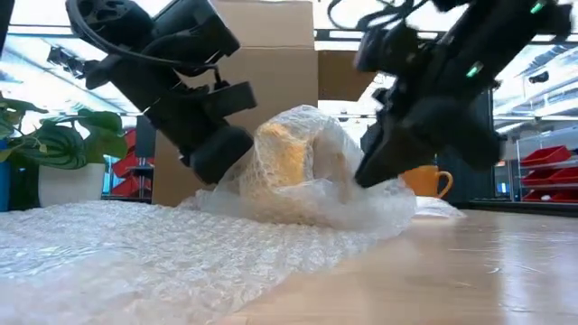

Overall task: Wrap mug
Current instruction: Wrap the yellow mug with the bubble wrap

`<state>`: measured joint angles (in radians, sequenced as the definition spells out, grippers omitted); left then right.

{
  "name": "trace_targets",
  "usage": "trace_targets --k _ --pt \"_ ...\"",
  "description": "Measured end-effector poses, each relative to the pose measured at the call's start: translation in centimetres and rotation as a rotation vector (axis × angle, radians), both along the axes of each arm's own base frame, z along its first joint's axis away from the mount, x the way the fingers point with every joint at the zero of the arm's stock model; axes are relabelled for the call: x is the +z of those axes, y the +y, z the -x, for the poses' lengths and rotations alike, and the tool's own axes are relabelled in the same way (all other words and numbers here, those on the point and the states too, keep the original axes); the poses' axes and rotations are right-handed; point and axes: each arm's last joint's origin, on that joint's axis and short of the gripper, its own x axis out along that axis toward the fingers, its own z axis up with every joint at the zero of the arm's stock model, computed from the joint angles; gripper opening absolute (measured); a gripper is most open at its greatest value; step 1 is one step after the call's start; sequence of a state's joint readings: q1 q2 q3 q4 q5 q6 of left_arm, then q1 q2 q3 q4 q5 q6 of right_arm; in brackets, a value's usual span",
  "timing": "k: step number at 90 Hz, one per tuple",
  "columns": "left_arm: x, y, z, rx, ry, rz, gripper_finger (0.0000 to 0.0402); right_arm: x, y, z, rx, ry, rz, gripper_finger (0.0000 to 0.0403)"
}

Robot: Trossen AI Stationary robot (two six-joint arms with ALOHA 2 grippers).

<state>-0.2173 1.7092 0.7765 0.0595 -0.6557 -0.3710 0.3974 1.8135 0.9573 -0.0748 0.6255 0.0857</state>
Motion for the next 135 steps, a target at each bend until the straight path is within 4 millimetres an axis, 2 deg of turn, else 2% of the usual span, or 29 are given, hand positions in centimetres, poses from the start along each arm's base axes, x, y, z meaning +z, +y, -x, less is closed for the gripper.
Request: trace_targets --k 22,40,55,83,98,112,135 --pt "-0.1 0.1 0.2 0.009 0.009 -0.013 0.0117 -3.1 -1.2 -3.9 0.016 -0.172 0.061 0.0001" --pt "-0.2 0.3 0.4 0.035 0.02 -0.037 0.0117 -3.7 -1.8 -5.0 -0.03 -0.211 0.108 0.0001" --pt "-0.2 0.1 0.4 0.037 0.035 0.01 0.0117 -2.8 -0.9 -3.9 0.006 -0.163 0.104 0.0" --pt "-0.3 0.0 0.5 0.032 0.041 0.013 0.0117 1.4 1.5 -0.1 0.033 -0.059 0.036 0.0" --pt "-0.3 0.1 0.5 0.035 0.037 0.008 0.0117 1.7 2.4 0.6 0.055 -0.053 -0.027 0.0" --pt "-0.1 0.0 0.2 0.035 0.003 0.013 0.0117 -0.2 2.4 -0.6 0.069 -0.068 -0.008 0.0" --pt "0.0 0.1 0.1 0.033 -0.02 -0.018 0.0117 -3.3 -0.4 -4.4 0.022 -0.23 0.093 0.0"
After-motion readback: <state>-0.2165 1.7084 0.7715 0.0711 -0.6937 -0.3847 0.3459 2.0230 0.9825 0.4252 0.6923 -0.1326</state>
